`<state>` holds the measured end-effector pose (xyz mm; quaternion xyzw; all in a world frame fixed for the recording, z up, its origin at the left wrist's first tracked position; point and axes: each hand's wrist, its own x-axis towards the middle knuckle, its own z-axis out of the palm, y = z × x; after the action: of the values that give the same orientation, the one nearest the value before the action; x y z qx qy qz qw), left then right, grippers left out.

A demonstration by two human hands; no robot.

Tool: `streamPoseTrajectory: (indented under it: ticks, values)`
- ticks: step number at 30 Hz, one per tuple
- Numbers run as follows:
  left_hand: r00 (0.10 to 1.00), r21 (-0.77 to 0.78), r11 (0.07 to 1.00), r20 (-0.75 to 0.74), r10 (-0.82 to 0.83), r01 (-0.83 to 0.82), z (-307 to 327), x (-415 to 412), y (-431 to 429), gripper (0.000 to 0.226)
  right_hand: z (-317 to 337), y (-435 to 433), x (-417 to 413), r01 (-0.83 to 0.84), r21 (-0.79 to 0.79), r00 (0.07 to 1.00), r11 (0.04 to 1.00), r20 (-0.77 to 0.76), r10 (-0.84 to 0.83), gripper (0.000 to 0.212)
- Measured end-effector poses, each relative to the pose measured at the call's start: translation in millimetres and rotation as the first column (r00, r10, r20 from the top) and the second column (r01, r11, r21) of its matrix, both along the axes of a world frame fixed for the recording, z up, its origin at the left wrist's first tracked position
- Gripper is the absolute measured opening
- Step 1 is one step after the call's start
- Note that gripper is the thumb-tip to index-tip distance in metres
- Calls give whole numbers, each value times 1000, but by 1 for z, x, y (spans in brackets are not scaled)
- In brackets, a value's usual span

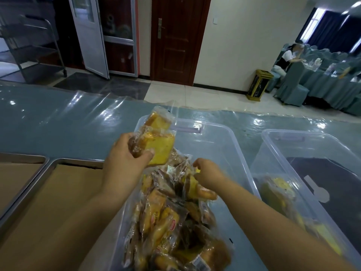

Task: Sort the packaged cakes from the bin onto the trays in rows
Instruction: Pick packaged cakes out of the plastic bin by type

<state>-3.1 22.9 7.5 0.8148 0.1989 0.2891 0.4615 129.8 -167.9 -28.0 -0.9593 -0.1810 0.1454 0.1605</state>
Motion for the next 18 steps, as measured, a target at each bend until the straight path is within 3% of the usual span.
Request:
streamPoseTrajectory:
  ticks: [3,6,9,13,16,18]
  values:
    - [1000,-98,995,10,-7,8,0,-1,3,30,-21,-1,9,-126,-350,992,928,-18,128,57]
    - [1000,-136,990,5,-19,20,1,0,3,31,-40,-8,16,-188,-409,972,893,-211,108,96]
    - [999,-153,988,-34,-24,18,0,0,4,30,-52,-11,20,-238,-383,950,893,-282,132,106]
    - [998,-159,987,-53,-14,5,1,0,3,30,-58,-10,25,-201,-396,978,896,-132,161,87]
    - [999,-159,987,-52,-13,4,3,-1,2,34,-54,-10,26,-253,-565,957,785,-24,290,49]
    - [998,-156,988,-62,-12,2,3,-1,1,32,-50,-12,26,-284,-591,937,755,-6,348,36]
